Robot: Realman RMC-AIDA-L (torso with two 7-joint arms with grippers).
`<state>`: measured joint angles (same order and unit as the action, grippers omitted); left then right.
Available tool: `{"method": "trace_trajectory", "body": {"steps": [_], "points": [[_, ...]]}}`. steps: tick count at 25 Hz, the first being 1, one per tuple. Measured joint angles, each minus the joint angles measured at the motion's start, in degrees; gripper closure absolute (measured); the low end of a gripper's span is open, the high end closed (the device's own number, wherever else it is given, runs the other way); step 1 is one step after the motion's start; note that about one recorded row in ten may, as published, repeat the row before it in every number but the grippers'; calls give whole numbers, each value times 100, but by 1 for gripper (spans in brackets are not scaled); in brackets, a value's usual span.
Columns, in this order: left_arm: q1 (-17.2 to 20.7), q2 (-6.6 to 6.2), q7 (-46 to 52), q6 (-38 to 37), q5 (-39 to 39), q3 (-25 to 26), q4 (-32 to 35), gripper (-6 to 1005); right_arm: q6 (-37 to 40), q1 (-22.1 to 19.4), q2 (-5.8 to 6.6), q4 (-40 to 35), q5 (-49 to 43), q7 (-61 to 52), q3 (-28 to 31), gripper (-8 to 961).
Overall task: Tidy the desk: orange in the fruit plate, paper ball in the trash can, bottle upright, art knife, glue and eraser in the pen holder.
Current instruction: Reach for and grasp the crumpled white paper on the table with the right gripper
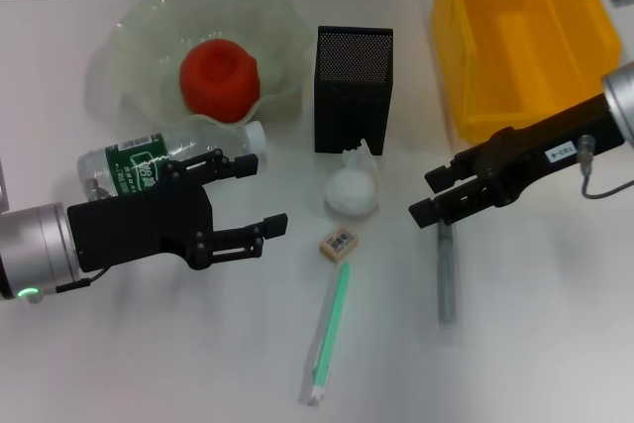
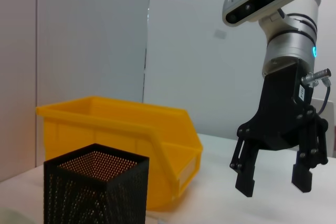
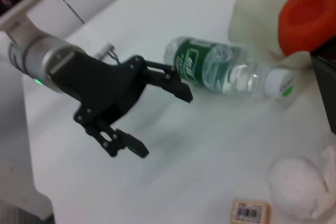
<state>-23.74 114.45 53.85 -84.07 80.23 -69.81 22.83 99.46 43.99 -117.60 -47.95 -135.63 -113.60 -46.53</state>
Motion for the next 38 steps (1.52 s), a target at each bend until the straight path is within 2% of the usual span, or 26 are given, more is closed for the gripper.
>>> {"method": "trace_trajectory", "body": {"steps": [6,8,10,18,23,28,38], "points": [[81,-18,-104,76,2,16,3,185,-532,55,-111,-12,-82,-84,-597,215],[106,-19,-110,47,2,21,3,185,-894,17,-153,-9,-4,-73,-984,215],[111,-19,-111,44,2,20,2,185,-974,7,-161,-3,25,-72,-1080,215],[139,-18,-112,31,1,1,-15,185,-2123,-74,-199,85,496,-84,-2196,215],[185,-22,-112,-2,0,13,-4,185,-2531,-110,-207,65,759,-84,-2696,216],[195,-25,-112,-17,1,15,1,184,-2905,-149,-210,-2,830,-118,-3055,216],[195,-72,-111,-139,1,45,3,185,-3209,-175,-219,-66,988,-141,-3404,216]]}}
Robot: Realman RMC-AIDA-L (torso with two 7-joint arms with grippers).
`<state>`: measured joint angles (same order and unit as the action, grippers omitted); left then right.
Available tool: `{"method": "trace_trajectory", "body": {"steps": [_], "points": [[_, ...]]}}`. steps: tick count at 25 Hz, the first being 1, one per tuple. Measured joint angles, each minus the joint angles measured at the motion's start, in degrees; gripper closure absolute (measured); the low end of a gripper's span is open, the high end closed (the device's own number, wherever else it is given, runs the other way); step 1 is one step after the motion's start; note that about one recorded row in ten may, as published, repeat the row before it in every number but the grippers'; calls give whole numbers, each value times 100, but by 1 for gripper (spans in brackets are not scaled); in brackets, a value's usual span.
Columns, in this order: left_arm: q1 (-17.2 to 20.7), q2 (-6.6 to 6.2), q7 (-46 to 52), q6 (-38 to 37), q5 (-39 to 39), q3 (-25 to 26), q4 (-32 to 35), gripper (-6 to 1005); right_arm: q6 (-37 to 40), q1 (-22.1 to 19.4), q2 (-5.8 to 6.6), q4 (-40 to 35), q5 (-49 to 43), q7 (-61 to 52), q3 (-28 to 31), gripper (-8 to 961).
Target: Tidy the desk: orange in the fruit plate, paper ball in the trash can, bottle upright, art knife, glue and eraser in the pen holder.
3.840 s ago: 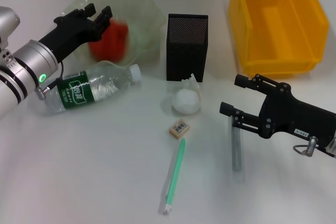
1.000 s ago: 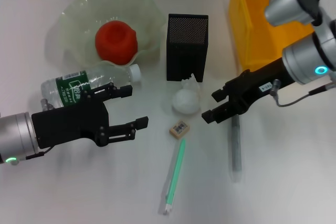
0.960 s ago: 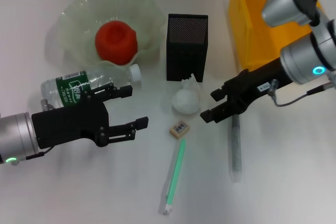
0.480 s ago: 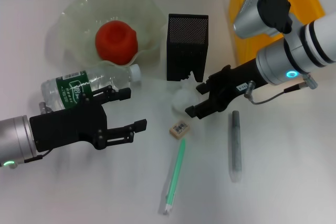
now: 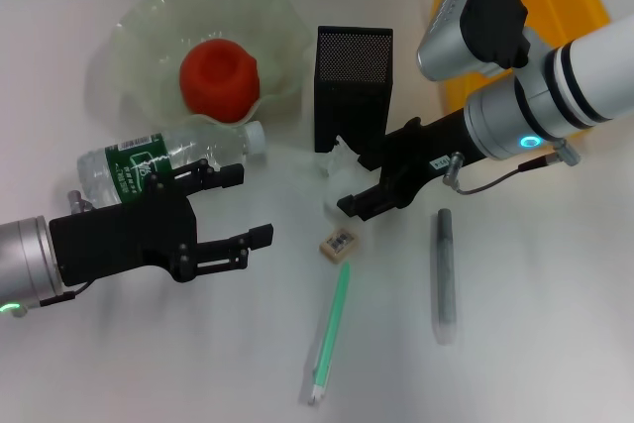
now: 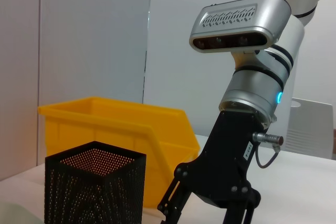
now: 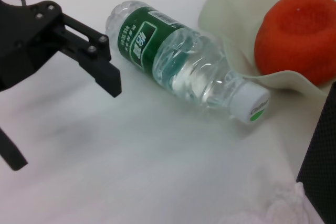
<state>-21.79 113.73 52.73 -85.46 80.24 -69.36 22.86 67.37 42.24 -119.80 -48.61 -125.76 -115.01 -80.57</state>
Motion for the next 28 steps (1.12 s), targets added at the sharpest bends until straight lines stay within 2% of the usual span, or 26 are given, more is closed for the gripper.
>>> {"method": "trace_trajectory", "body": {"steps": [10,28], "points": [[33,-18,0,-99,0,9,3,184,-323,-5,0,43,185,-2,-449,215],[53,-18,9,-123,0,80,8,184,-368,-88,0,14,236,11,-483,241]]}}
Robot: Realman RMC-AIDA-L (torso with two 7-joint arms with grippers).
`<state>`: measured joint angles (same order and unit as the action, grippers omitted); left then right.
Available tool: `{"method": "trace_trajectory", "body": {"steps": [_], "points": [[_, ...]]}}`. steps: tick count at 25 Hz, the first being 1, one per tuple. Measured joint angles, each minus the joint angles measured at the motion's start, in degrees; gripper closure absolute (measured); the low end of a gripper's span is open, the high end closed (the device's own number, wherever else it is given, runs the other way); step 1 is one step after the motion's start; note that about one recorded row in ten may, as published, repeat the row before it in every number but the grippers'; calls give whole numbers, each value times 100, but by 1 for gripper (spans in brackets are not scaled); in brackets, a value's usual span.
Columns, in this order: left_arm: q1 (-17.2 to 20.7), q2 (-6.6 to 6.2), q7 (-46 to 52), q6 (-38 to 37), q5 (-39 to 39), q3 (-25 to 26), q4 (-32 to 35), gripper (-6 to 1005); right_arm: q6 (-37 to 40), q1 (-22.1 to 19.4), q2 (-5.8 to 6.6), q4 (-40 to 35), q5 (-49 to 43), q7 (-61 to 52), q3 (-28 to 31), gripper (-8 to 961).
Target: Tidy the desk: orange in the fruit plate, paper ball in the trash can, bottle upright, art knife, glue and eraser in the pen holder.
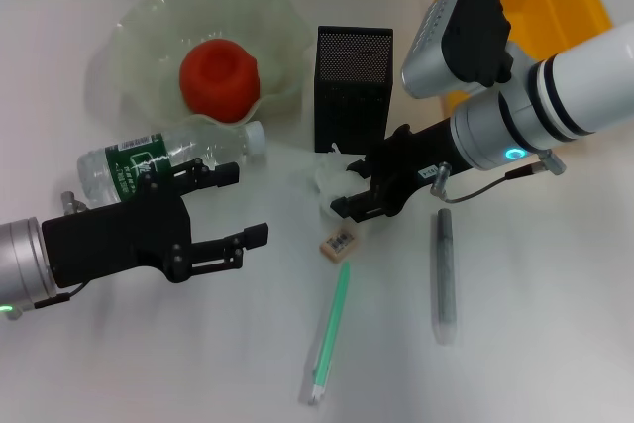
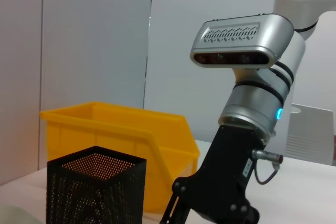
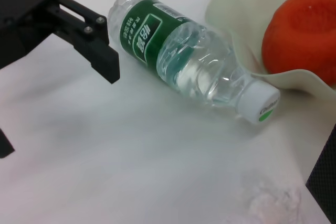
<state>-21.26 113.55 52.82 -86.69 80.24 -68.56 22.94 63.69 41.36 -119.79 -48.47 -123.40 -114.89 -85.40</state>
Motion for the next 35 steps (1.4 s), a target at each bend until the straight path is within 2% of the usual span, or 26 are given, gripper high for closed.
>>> {"method": "trace_trajectory", "body": {"steps": [1,6,11,12,13,16,17,21,22,23,24,26,27,28,30,33,35], "points": [[3,0,0,13,0,4,0,184,20,-33,0,-37,37,1,10,243],[15,-29,0,42,0,82,-11,185,251,-320,7,-453,188,32,133,411],[20,-43,0,44,0,138,-22,185,841,-688,9,-960,360,160,602,460],[27,-47,1,42,0,142,-21,185,1193,-860,19,-1057,682,386,862,460],[35,-51,5,37,0,145,-19,185,1193,-860,19,-1057,682,386,862,460],[46,-53,3,39,0,152,-29,185,1774,-1139,37,-1054,1194,947,1415,461],[46,-53,3,39,0,152,-29,185,2119,-1328,46,-963,1539,1383,1756,461],[54,9,-1,15,-18,160,-45,185,2531,-1564,55,-655,1989,2075,2197,466],[54,37,0,10,-28,169,-46,185,2806,-1705,58,-309,2244,2639,2500,467],[54,37,0,10,-28,169,-46,185,2806,-1705,58,-309,2244,2639,2500,467],[50,85,7,8,-36,243,-51,185,3077,-1807,60,76,2416,3278,2827,467],[50,95,8,6,-37,262,-51,185,3197,-1846,60,248,2464,3563,2968,467],[53,177,6,-1,-35,419,-59,185,3405,-1908,61,648,2508,4151,3303,467],[55,194,7,-11,-33,442,-60,185,3486,-1933,61,840,2515,4440,3470,467],[56,207,10,-19,-33,460,-61,185,3523,-1942,61,1011,2519,4681,3606,468],[30,228,45,-91,-36,469,-62,185,3610,-1968,61,1788,2524,5630,4330,468],[0,231,79,-106,-36,474,-62,184,3634,-1973,60,1954,2526,5872,4549,468]]}}
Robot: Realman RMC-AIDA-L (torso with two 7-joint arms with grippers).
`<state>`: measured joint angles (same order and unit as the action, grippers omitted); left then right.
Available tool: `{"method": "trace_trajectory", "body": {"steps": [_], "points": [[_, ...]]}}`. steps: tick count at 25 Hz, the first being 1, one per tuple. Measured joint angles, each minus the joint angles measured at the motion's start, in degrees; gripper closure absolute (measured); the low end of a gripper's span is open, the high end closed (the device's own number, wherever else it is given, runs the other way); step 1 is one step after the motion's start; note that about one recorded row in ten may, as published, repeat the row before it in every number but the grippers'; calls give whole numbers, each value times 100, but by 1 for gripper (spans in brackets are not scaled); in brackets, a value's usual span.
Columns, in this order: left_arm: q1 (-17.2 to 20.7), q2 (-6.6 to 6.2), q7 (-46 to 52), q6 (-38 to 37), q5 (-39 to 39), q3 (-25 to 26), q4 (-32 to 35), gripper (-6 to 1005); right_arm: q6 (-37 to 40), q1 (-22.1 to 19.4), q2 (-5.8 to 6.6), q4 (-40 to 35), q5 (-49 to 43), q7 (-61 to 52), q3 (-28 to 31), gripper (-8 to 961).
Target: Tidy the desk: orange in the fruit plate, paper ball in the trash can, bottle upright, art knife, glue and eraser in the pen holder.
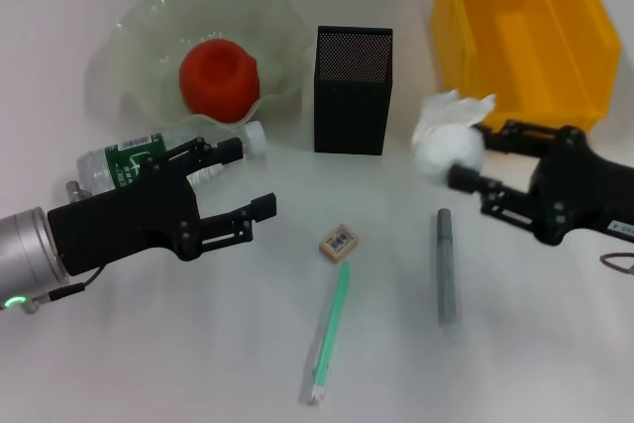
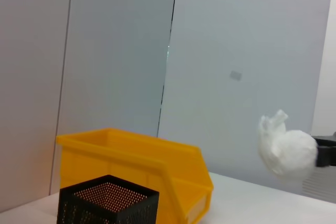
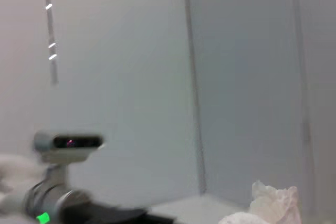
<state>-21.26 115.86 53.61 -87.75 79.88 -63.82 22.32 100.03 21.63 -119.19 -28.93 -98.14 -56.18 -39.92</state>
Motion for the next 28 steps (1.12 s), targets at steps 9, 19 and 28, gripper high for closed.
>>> {"method": "trace_trajectory", "body": {"steps": [9,19,28], "points": [[-48,20,166,-21,-7,45,2,184,-211,-36,-19,886,6,1260,1965,467],[-11,37,177,-87,-9,45,0,185,-1667,498,-10,1108,7,1418,2671,468],[24,60,145,-161,-8,45,0,185,-2312,777,-7,1067,76,1225,2706,424]]}}
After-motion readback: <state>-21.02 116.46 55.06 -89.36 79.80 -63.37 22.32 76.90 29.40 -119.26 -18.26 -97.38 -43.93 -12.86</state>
